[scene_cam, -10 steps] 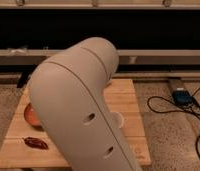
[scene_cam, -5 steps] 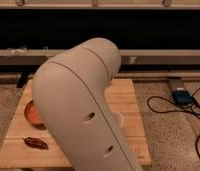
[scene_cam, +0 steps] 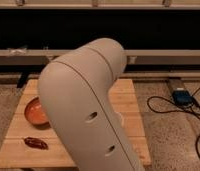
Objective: Push the eraser across the table
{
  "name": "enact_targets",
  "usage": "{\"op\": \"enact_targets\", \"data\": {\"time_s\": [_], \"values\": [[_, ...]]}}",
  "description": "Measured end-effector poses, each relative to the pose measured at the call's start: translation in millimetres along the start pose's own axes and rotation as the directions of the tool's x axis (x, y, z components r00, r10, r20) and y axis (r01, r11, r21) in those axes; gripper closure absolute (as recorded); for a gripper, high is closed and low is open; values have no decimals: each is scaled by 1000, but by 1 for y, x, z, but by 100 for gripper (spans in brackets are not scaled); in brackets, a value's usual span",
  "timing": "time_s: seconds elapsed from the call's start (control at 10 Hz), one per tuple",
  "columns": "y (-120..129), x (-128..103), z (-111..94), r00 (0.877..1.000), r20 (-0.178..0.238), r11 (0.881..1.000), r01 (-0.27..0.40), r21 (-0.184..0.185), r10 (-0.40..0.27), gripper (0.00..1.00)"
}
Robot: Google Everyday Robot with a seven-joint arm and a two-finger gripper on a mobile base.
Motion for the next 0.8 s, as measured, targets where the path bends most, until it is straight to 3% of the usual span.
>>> {"op": "enact_targets", "data": {"time_s": [0.8], "values": [[-2, -20, 6, 1000, 16, 1000, 19, 5, -19, 100]]}}
